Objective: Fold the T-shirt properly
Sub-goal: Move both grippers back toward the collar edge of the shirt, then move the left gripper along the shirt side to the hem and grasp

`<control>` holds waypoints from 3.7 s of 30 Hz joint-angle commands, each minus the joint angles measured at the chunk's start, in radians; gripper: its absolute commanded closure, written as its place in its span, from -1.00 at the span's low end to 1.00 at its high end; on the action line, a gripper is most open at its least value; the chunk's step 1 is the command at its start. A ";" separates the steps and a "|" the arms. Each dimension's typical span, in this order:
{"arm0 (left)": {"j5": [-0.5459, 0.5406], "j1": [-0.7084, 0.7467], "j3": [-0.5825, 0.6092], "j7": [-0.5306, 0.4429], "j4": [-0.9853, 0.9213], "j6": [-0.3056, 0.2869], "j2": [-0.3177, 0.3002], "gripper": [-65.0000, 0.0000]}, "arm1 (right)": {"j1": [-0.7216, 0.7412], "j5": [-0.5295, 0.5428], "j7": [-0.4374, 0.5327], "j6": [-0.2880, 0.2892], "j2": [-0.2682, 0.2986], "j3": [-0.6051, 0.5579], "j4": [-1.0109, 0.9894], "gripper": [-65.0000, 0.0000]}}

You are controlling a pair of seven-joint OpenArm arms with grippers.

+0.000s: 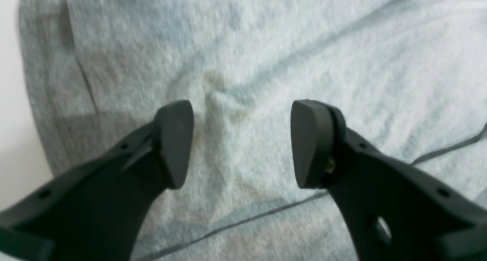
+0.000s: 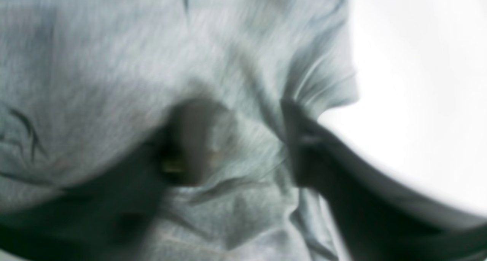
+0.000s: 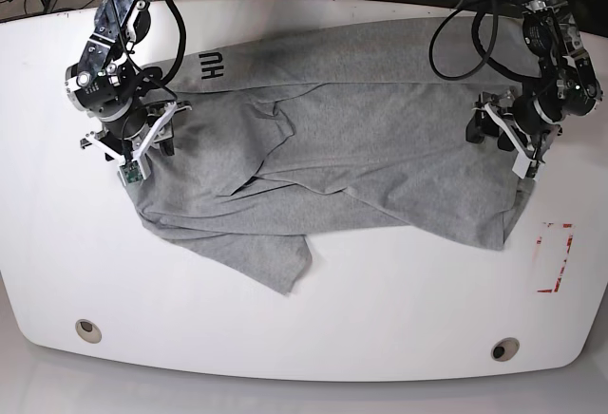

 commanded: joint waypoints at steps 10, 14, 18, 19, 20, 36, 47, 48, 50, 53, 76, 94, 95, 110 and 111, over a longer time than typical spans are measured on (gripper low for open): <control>-0.009 -0.139 -0.051 -0.013 0.016 0.000 -0.012 -0.18 | 0.142 0.010 0.017 -0.001 0.026 0.002 -0.106 -0.58; -0.007 -0.220 -0.103 -0.013 -0.047 0.004 -0.012 -0.18 | 0.157 0.011 0.017 -0.001 0.035 0.000 -0.142 -0.47; 0.034 -0.311 -0.139 -0.020 -0.176 0.043 -0.017 -0.18 | 0.161 0.013 0.017 -0.001 0.037 0.000 -0.159 -0.41; 0.051 -0.331 -0.145 -0.020 -0.202 0.052 -0.024 -0.18 | 0.161 0.013 0.017 -0.001 0.037 0.000 -0.161 -0.41; 0.076 -0.354 -0.151 -0.020 -0.237 0.058 -0.035 -0.18 | 0.161 0.013 0.017 -0.001 0.037 0.000 -0.164 -0.41; 0.131 -0.480 -0.097 -0.176 -0.589 0.066 -0.086 -0.41 | 0.138 0.019 0.017 -0.001 0.037 0.000 -0.165 -0.41; 0.125 -0.486 -0.022 -0.227 -0.659 0.061 -0.084 -0.41 | 0.128 0.019 0.018 -0.001 0.035 0.000 -0.164 -0.41; 0.125 -0.486 -0.018 -0.227 -0.659 0.061 -0.083 -0.41 | 0.128 0.019 0.018 -0.001 0.034 0.000 -0.164 -0.41; 0.125 -0.486 -0.016 -0.227 -0.659 0.061 -0.080 -0.41 | 0.125 0.019 0.018 -0.001 0.034 0.000 -0.164 -0.41; 0.125 -0.487 -0.008 -0.227 -0.666 0.061 -0.078 -0.41 | 0.124 0.019 0.020 -0.001 0.034 0.000 -0.164 -0.41; 0.125 -0.493 -0.002 -0.227 -0.712 0.061 -0.064 -0.04 | 0.122 0.019 0.020 -0.001 0.032 0.002 -0.162 -0.41; 0.123 -0.487 -0.005 -0.227 -0.649 0.006 -0.064 0.92 | 0.122 0.019 0.020 -0.001 0.031 0.002 -0.162 -0.41; 0.123 -0.486 -0.005 -0.227 -0.633 0.006 -0.064 0.92 | 0.122 0.019 0.020 -0.001 0.031 0.002 -0.162 -0.41; 0.125 -0.450 -0.042 -0.168 -0.475 0.004 -0.094 0.93 | 0.121 0.019 0.018 -0.001 0.031 0.002 -0.162 -0.41; 0.125 -0.447 -0.048 -0.164 -0.475 0.004 -0.098 0.93 | 0.121 0.019 0.018 -0.001 0.031 0.002 -0.161 -0.41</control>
